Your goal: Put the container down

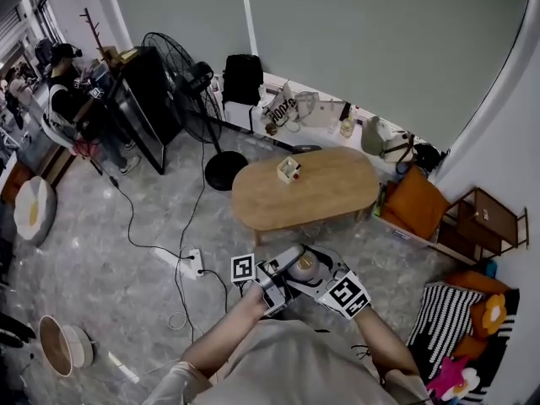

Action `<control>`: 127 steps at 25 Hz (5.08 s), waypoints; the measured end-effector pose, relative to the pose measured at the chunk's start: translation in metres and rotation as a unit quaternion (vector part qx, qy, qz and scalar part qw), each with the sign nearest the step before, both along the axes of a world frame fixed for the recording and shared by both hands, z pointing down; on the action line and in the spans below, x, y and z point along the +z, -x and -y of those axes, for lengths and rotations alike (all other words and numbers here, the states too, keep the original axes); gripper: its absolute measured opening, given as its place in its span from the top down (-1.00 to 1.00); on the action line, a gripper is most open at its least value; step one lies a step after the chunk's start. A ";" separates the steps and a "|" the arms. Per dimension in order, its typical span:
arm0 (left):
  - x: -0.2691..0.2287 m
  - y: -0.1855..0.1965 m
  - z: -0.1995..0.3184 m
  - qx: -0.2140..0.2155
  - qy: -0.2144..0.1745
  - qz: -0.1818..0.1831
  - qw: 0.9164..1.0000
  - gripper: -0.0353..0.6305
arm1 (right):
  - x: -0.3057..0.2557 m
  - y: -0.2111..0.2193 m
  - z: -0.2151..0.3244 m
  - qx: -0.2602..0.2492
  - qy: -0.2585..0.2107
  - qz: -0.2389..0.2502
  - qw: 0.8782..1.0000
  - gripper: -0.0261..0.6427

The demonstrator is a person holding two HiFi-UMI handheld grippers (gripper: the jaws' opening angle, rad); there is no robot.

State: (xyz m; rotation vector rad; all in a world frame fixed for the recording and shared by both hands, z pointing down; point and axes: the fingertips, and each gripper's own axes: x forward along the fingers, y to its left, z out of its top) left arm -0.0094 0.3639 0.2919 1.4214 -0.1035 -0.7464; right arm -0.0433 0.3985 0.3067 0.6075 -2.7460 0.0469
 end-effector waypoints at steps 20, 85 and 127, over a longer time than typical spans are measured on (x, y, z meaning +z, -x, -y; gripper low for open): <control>0.004 0.059 0.133 0.080 0.010 0.001 0.997 -0.16 | 0.001 0.066 0.138 0.081 0.008 0.005 0.997 -0.25; 0.412 -0.024 0.498 -0.042 0.173 0.104 0.978 -0.16 | 0.409 -0.078 0.538 0.124 0.251 0.039 0.959 -0.24; 0.638 0.016 0.500 -0.033 0.214 0.138 0.966 -0.16 | 0.708 -0.082 0.569 0.202 0.236 -0.101 0.945 -0.25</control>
